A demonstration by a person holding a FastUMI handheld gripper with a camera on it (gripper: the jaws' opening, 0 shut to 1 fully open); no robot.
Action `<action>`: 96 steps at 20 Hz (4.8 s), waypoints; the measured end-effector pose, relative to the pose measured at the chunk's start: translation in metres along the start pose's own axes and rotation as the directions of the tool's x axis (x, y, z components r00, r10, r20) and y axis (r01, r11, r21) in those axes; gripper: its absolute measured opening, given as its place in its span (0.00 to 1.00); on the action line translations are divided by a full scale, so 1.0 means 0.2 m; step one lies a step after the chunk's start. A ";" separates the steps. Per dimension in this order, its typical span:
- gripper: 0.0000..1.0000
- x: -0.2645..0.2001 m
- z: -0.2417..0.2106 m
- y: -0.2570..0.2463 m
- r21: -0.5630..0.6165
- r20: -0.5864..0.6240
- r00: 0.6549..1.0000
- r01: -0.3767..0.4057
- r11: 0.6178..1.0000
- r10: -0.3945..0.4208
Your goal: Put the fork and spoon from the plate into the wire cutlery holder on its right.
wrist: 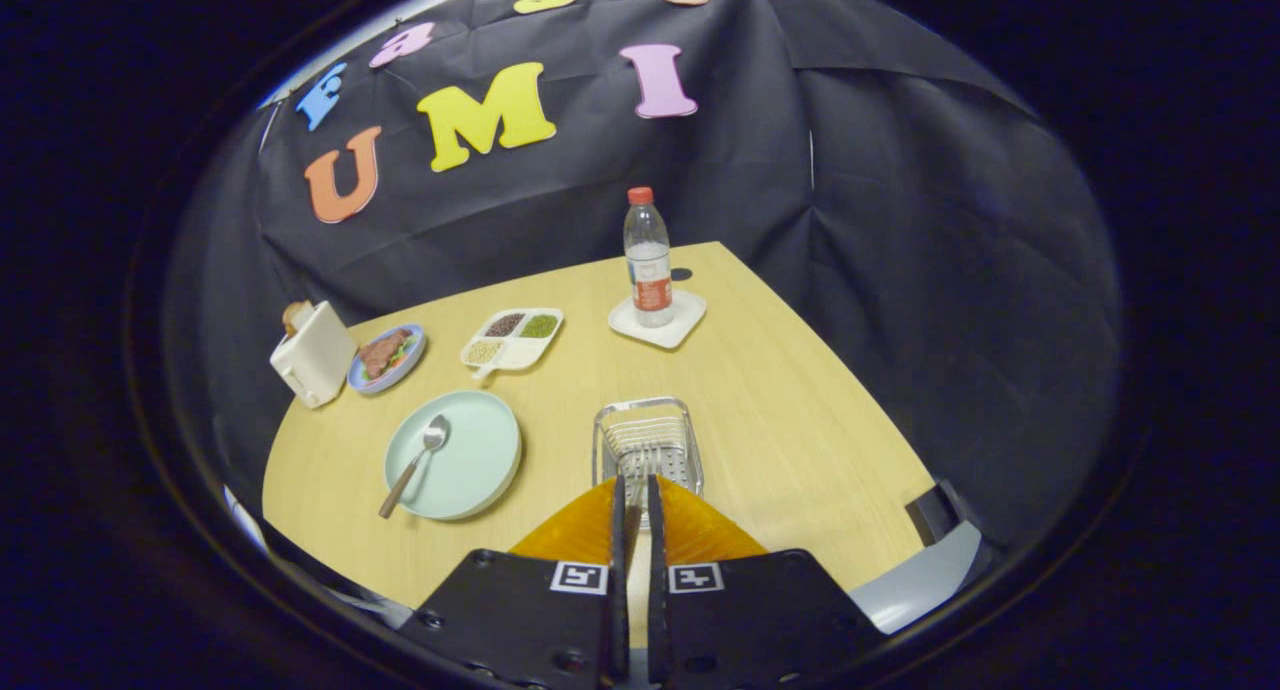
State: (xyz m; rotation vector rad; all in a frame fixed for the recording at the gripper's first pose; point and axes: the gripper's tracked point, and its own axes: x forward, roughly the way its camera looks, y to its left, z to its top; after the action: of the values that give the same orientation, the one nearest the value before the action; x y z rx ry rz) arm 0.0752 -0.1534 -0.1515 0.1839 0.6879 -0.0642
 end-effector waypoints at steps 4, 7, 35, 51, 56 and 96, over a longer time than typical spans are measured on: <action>0.18 -0.06 0.05 0.01 -0.008 0.053 0.999 0.006 1.000 -0.005; 0.41 -0.11 0.10 0.05 -0.016 0.113 0.994 0.006 1.000 -0.004; 0.92 -0.05 0.21 1.08 -0.135 0.444 0.894 0.002 0.991 0.059; 0.91 0.63 -0.26 1.33 -0.113 0.033 0.999 -0.033 0.993 0.037; 0.91 0.73 -0.38 1.32 -0.131 -0.079 0.997 -0.003 0.991 -0.008; 0.00 0.17 -0.22 1.06 -0.084 0.077 0.986 -0.144 0.986 0.151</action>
State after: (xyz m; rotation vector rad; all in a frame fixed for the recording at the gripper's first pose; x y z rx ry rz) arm 0.1001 0.0639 -0.1756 0.1561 0.5906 0.0963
